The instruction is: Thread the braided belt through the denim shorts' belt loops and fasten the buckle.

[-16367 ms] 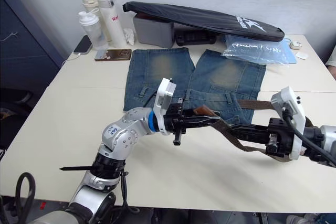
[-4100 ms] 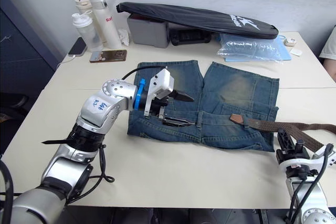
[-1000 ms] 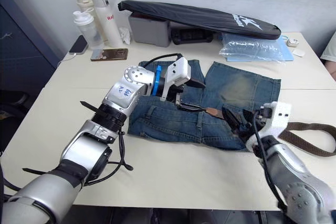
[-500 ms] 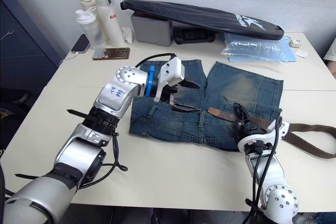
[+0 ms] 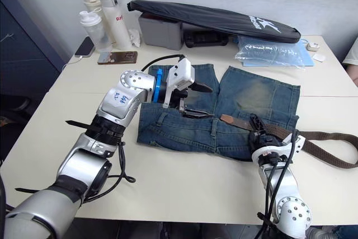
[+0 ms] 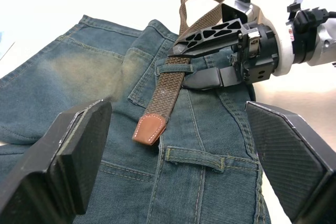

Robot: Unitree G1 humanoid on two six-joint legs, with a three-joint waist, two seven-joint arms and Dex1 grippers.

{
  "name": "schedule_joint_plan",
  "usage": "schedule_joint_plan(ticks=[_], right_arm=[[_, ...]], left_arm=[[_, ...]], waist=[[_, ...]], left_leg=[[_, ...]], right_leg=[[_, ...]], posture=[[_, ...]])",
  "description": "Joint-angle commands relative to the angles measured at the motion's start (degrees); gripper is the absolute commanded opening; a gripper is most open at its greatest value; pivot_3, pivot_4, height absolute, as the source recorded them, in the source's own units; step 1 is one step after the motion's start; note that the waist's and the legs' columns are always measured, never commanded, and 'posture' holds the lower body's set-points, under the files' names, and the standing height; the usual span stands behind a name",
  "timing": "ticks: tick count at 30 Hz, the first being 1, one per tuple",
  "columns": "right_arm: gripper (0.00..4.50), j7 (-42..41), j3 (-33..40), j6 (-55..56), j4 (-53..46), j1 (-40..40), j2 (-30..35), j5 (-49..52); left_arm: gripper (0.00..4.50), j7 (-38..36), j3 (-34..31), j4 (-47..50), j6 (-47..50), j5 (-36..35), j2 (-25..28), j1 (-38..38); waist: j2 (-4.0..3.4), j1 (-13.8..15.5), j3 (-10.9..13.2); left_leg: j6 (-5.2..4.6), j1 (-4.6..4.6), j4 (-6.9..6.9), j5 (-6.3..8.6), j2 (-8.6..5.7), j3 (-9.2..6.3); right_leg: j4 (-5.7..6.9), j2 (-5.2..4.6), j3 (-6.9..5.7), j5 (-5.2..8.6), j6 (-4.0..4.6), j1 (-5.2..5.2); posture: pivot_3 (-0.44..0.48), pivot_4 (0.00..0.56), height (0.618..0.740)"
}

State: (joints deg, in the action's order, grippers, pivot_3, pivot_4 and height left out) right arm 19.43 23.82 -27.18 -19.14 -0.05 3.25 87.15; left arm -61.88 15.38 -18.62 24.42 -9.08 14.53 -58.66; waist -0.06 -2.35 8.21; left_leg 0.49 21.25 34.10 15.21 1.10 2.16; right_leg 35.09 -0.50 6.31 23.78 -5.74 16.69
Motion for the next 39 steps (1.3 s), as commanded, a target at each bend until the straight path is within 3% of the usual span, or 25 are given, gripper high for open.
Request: schedule_joint_plan(ticks=[1, 7, 16, 27, 39], right_arm=[[4.46, 3.97, 0.11, 0.66, 3.4, 0.02, 0.04, -2.04], [4.46, 16.36, -0.96, -0.96, -1.64, 0.55, 2.69, -1.2], [4.46, 27.9, -1.43, -0.8, 0.55, 4.57, 4.52, -0.41], [4.46, 31.16, -0.07, 2.24, 13.0, 11.75, 3.01, -7.97], [4.46, 27.22, 1.91, 4.64, 22.51, 14.48, 0.55, -12.88]], left_arm=[[4.5, 0.23, -1.47, 2.45, -0.1, -1.14, 0.2, -0.8], [4.5, 1.18, -2.34, 3.39, 0.13, -1.09, 0.57, 0.09], [4.5, 4.31, -3.27, 6.86, 1.75, -1.51, 0.21, 3.06], [4.5, 6.53, -4.03, 10.55, 3.83, -1.94, 1.96, 5.03], [4.5, 7.75, -3.92, 12.39, 5.16, -2.51, 2.29, 5.77]], waist=[[0.09, -0.28, -0.05], [0.12, -0.54, -0.08], [0.22, -0.46, -0.13], [0.97, -0.63, -0.71], [1.53, -0.66, -1.37]], left_leg=[[-0.11, -0.02, 0.0, 0.06, 0.0, -0.01], [-0.15, -0.01, -0.03, 0.07, 0.0, -0.12], [-0.16, 0.02, -0.03, 0.06, -0.02, -0.12], [-0.28, -0.1, -0.02, 0.1, -0.02, -0.17], [-0.34, -0.12, -0.04, 0.15, -0.02, -0.32]], right_leg=[[0.0, 0.0, 0.0, 0.0, 0.0, -0.03], [0.0, -0.04, -0.1, 0.0, 0.0, -0.04], [-0.05, -0.06, -0.1, 0.0, 0.0, -0.06], [-0.12, -0.11, -0.14, -0.01, 0.01, -0.13], [-0.21, -0.2, -0.35, -0.06, 0.1, -0.22]], posture=[[0.0, 0.15, 0.74], [0.0, 0.15, 0.74], [0.0, 0.15, 0.74], [0.0, 0.15, 0.74], [0.0, 0.15, 0.74]])
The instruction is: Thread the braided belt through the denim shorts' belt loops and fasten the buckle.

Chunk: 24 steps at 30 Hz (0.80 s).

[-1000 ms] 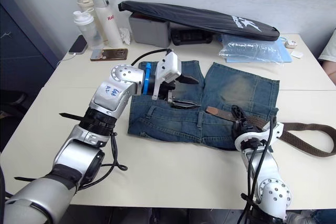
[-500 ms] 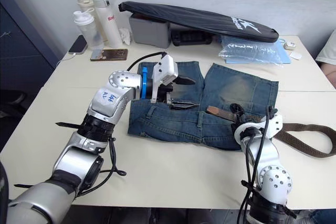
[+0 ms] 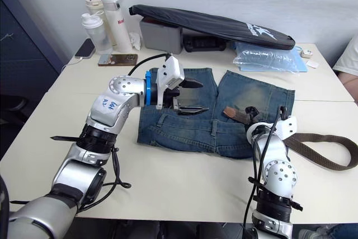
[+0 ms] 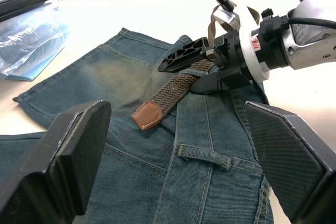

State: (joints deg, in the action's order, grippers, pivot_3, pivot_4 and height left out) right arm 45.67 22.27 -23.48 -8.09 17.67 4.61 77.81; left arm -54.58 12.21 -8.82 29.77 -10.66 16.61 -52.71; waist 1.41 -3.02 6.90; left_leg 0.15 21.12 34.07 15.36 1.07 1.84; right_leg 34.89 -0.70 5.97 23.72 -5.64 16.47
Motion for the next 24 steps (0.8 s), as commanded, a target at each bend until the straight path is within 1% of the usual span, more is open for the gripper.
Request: schedule_joint_plan(ticks=[1, 4, 6, 8, 10, 11, 12, 14, 16, 18, 20, 24], right_arm=[[4.46, -0.02, 3.9, 1.45, 13.0, -2.72, -0.87, -4.02], [4.46, -2.54, 4.91, 2.4, 16.34, -1.93, -0.91, -5.15], [3.92, -3.82, 5.4, 2.86, 17.1, -2.02, -1.18, -5.56], [3.16, -4.51, 5.77, 2.84, 16.2, -2.7, -1.98, -5.64], [1.93, -4.61, 6.0, 2.49, 15.32, -3.25, -2.57, -5.89], [1.66, -4.61, 6.1, 2.29, 14.98, -3.5, -2.78, -6.06], [1.06, -4.56, 6.3, 2.01, 14.32, -4.22, -3.04, -6.11], [0.09, -4.42, 6.69, 1.47, 12.84, -5.39, -3.47, -5.84], [0.04, -4.14, 6.94, 0.99, 11.71, -5.93, -3.65, -5.56], [0.04, -4.31, 7.28, 0.67, 10.66, -6.36, -3.77, -5.06], [0.04, -4.91, 7.47, -0.72, 7.65, -7.39, -3.65, -2.99], [0.04, -7.49, 6.58, -7.01, -0.93, -11.82, -1.16, 5.4]], left_arm=[[4.5, 0.52, -0.71, 2.65, -0.15, -0.95, 0.19, -0.18], [4.5, 0.68, -0.63, 3.0, 0.12, -1.09, 0.15, -0.15], [4.5, 0.75, -0.6, 3.08, 0.24, -1.15, 0.17, -0.14], [4.5, 0.84, -0.63, 3.1, 0.34, -1.16, 0.22, -0.12], [4.5, 0.87, -0.62, 3.12, 0.38, -1.16, 0.28, -0.07], [4.5, 0.88, -0.59, 3.13, 0.37, -1.17, 0.31, -0.03], [4.5, 0.89, -0.51, 3.1, 0.33, -1.2, 0.24, 0.0], [4.5, 0.91, -0.36, 2.98, 0.25, -1.23, 0.06, -0.02], [4.5, 0.91, -0.29, 2.79, 0.2, -1.25, -0.09, -0.12], [4.5, 0.84, -0.21, 2.63, 0.08, -1.24, -0.19, -0.17], [4.5, 0.72, -0.2, 2.49, 0.05, -1.3, -0.26, -0.19], [4.5, 0.47, -0.12, 2.1, -0.18, -1.24, -0.27, -0.21]], waist=[[0.1, 0.01, -0.12], [0.21, -0.01, -0.35], [0.25, -0.04, -0.54], [0.24, -0.08, -0.62], [0.11, -0.11, -0.64], [0.07, -0.13, -0.63], [0.06, -0.17, -0.63], [0.07, -0.18, -0.65], [0.16, 0.0, -0.71], [0.16, 0.01, -0.7], [0.13, 0.11, -0.69], [-0.25, 0.96, -0.61]], left_leg=[[0.0, 0.0, 0.0, 0.0, 0.0, -0.03], [-0.04, -0.02, -0.02, -0.01, 0.0, -0.09], [-0.08, -0.02, -0.06, -0.03, 0.0, -0.09], [0.1, -0.03, -0.14, 0.03, 0.0, -0.07], [0.12, 0.05, -0.23, -0.02, 0.0, 0.16], [0.11, 0.07, -0.25, -0.03, -0.01, 0.21], [0.1, 0.11, -0.28, -0.03, -0.01, 0.23], [0.09, 0.18, -0.34, -0.06, -0.02, 0.23], [0.12, 0.14, -0.52, -0.09, -0.02, 0.18], [-0.09, 0.17, -0.69, -0.24, -0.01, 0.15], [-0.12, 0.19, -0.79, -0.26, -0.02, 0.16], [-0.07, 0.5, -1.01, -0.22, -0.04, 0.1]], right_leg=[[-0.03, -0.02, -0.04, -0.01, 0.02, -0.02], [-0.25, -0.18, -0.28, -0.08, 0.15, -0.15], [-0.31, -0.32, -0.45, -0.07, 0.2, -0.2], [-0.45, -0.57, -0.77, -0.03, 0.29, -0.16], [-0.51, -0.85, -0.94, -0.02, 0.31, -0.15], [-0.56, -0.88, -0.95, -0.02, 0.32, -0.15], [-0.64, -0.9, -0.97, -0.02, 0.32, -0.19], [-0.66, -0.92, -1.04, -0.02, 0.32, -0.29], [-0.72, -0.93, -1.13, -0.01, 0.34, -0.29], [-0.81, -0.95, -1.22, 0.01, 0.38, -0.27], [-0.9, -0.96, -1.24, 0.01, 0.38, -0.27], [-0.8, -0.95, -1.33, 0.03, 0.42, 0.03]], posture=[[0.0, 0.15, 0.74], [0.0, 0.15, 0.74], [0.0, 0.15, 0.74], [0.0, 0.15, 0.74], [0.0, 0.15, 0.74], [0.0, 0.15, 0.74], [0.0, 0.15, 0.74], [0.0, 0.15, 0.74], [0.0, 0.15, 0.74], [0.0, 0.15, 0.74], [0.0, 0.15, 0.74], [0.0, 0.15, 0.74]])
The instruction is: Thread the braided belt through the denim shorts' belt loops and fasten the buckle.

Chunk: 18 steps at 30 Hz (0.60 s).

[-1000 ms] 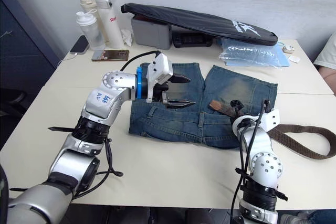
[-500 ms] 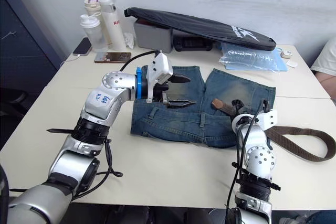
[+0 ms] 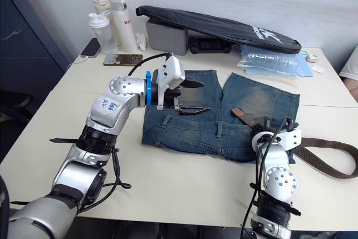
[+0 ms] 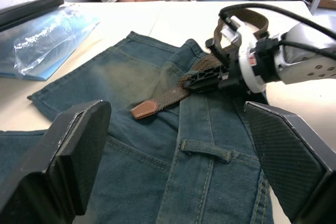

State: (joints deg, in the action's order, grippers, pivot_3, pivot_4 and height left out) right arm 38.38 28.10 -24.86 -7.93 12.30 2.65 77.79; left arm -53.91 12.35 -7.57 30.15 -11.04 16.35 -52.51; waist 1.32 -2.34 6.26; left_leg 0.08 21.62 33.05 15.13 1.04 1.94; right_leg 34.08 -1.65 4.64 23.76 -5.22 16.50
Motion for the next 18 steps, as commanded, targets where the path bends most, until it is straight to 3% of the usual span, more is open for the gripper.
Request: schedule_joint_plan(ticks=[1, 7, 11, 18], right_arm=[[0.04, -1.1, 0.72, -7.11, -2.88, -7.95, 1.75, 8.04], [0.04, -10.8, 2.1, -13.81, -7.03, -15.47, 9.68, 20.41], [0.04, -19.91, 3.88, -16.48, -4.46, -18.81, 14.66, 24.3], [0.04, -31.28, 9.66, -16.07, 3.41, -21.08, 17.92, 28.73]], left_arm=[[4.5, -0.24, -0.21, 0.77, -0.63, -0.85, -0.03, -0.38], [4.5, -0.68, 0.25, 0.31, -1.01, -0.76, -0.32, -0.4], [4.5, -0.98, 0.36, -0.02, -1.13, -0.64, -0.48, -0.59], [4.5, -1.12, 0.38, 0.82, -0.51, -0.71, -0.16, -0.2]], waist=[[-0.29, 0.47, 0.03], [-1.01, 0.73, 0.32], [-1.08, 0.83, 0.6], [-1.02, 0.88, 1.31]], left_leg=[[0.02, 0.12, -0.02, 0.02, 0.01, -0.05], [0.06, 0.65, 0.14, 0.01, 0.01, -0.06], [0.04, 0.71, 0.26, 0.02, -0.05, 0.03], [-0.15, 0.69, 0.44, -0.32, -0.09, 0.08]], right_leg=[[0.02, 0.06, -0.01, 0.01, 0.01, 0.1], [0.11, 0.32, 0.21, 0.03, -0.03, 0.26], [-0.04, 0.31, 0.36, 0.07, -0.11, 0.09], [-0.15, 0.25, 0.44, 0.19, -0.45, -0.02]], posture=[[0.0, 0.15, 0.74], [0.0, 0.15, 0.74], [0.0, 0.15, 0.74], [0.0, 0.15, 0.74]])
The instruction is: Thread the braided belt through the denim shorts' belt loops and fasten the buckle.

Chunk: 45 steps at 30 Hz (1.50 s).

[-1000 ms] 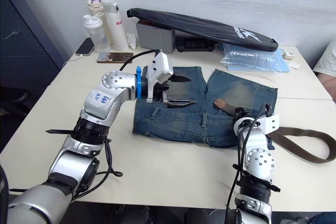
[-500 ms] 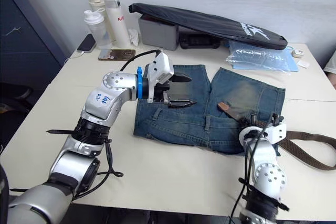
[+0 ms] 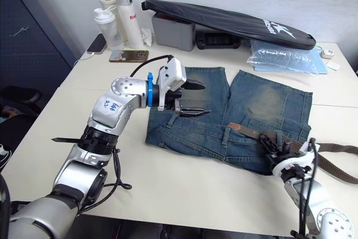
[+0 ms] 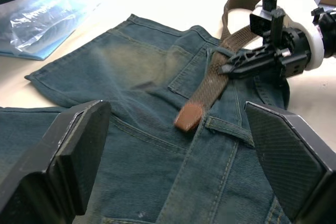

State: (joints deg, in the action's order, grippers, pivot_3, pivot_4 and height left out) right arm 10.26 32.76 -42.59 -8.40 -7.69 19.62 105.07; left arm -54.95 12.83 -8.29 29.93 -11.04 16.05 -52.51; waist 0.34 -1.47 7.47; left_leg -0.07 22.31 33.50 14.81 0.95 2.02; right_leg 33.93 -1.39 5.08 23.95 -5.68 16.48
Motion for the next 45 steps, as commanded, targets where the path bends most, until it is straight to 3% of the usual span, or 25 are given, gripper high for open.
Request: schedule_joint_plan(ticks=[1, 8, 16, 27, 36, 45], right_arm=[[0.04, -3.91, 5.96, 2.7, 4.76, -0.63, 0.5, 2.26], [0.04, -12.03, 6.82, 1.79, 3.17, -1.39, -1.14, 4.55], [0.04, -26.86, 4.14, -5.67, 3.28, -7.77, 3.64, -2.71], [0.04, -31.88, 1.79, -8.34, 7.33, -5.82, 8.3, -12.12], [0.04, -31.5, -0.92, -9.49, 6.03, -2.67, 5.94, -12.85], [0.04, -36.99, 1.55, -13.98, 10.07, -1.42, 9.38, -9.13]], left_arm=[[4.5, -0.1, -0.06, 1.8, -0.12, -0.74, 0.24, -0.03], [4.5, -0.23, 0.13, 2.38, 0.35, -0.78, 0.47, 0.18], [4.5, -0.91, 0.87, 2.62, -0.01, -0.37, 1.25, 0.09], [4.5, -1.03, 1.01, 2.95, 0.16, -0.56, 1.49, 0.2], [4.5, -0.62, 1.02, 3.27, 0.49, -0.63, 1.44, 0.52], [4.5, -0.62, 0.96, 3.6, 0.78, -0.7, 1.66, 0.75]], waist=[[-0.05, -0.01, 0.15], [-0.26, -0.13, 0.4], [-0.43, -0.13, 0.5], [-0.3, -0.11, 0.6], [-0.17, -0.74, 0.67], [-0.34, -0.77, 0.74]], left_leg=[[0.03, -0.05, 0.0, -0.07, 0.0, -0.01], [0.23, -0.04, -0.08, -0.34, -0.02, 0.0], [0.37, -0.01, -0.09, -0.41, -0.02, 0.07], [0.37, -0.09, -0.02, -0.43, -0.01, 0.07], [0.42, -0.18, 0.06, -0.45, 0.16, 0.13], [0.62, -0.22, 0.22, -0.33, 0.57, 0.21]], right_leg=[[0.0, 0.0, 0.0, 0.0, 0.0, 0.0], [0.2, 0.03, 0.0, -0.01, -0.01, 0.11], [0.32, 0.06, 0.06, 0.0, -0.03, 0.12], [0.22, 0.09, 0.11, -0.01, -0.03, 0.11], [0.41, 0.31, 0.23, -0.01, -0.04, 0.11], [0.5, 0.93, 0.57, -0.02, -0.01, 0.12]], posture=[[0.0, 0.15, 0.74], [0.0, 0.15, 0.74], [0.0, 0.15, 0.74], [0.0, 0.15, 0.74], [0.0, 0.15, 0.74], [0.0, 0.15, 0.74]])
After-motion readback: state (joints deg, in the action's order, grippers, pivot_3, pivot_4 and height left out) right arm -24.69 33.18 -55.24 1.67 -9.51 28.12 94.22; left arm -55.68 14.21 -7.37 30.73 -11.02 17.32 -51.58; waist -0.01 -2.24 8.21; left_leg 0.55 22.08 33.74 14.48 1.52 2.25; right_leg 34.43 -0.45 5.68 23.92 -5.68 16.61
